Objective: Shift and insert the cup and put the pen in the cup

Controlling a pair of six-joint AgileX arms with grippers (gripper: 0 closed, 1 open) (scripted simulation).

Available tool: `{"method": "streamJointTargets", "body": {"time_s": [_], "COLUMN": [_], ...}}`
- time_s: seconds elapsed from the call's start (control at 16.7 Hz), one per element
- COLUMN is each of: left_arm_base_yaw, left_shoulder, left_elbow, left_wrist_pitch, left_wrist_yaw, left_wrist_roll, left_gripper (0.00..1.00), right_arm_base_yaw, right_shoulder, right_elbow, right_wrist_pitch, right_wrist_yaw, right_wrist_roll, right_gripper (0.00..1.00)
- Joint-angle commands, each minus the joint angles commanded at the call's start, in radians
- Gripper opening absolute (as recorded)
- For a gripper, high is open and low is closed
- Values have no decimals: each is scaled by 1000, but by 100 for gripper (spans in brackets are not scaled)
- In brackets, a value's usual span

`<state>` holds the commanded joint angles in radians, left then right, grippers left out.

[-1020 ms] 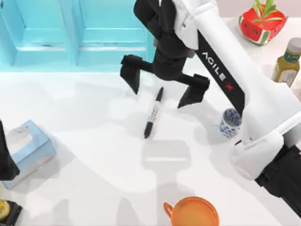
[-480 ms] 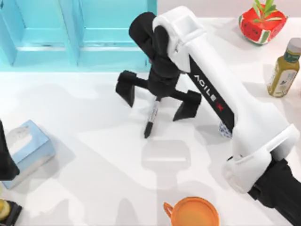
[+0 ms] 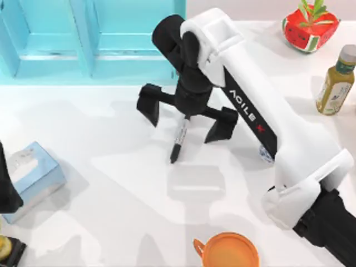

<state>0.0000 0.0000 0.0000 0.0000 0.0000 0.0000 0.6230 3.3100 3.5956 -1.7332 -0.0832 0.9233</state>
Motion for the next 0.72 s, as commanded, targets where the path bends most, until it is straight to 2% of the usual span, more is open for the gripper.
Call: {"method": "streamJointTargets", "body": {"time_s": [0.72], "left_arm_base_yaw": [0], "left_shoulder": [0], "left_elbow": [0], "left_wrist_pitch": [0], "left_wrist_yaw": [0], "left_wrist_roll": [0], "left_gripper": [100], "right_arm_base_yaw": [0], "right_shoulder": [0], "right_elbow": [0], "right_wrist_pitch": [0], "right_wrist_yaw": [0], "right_wrist_roll": [0], "right_gripper": [2]}}
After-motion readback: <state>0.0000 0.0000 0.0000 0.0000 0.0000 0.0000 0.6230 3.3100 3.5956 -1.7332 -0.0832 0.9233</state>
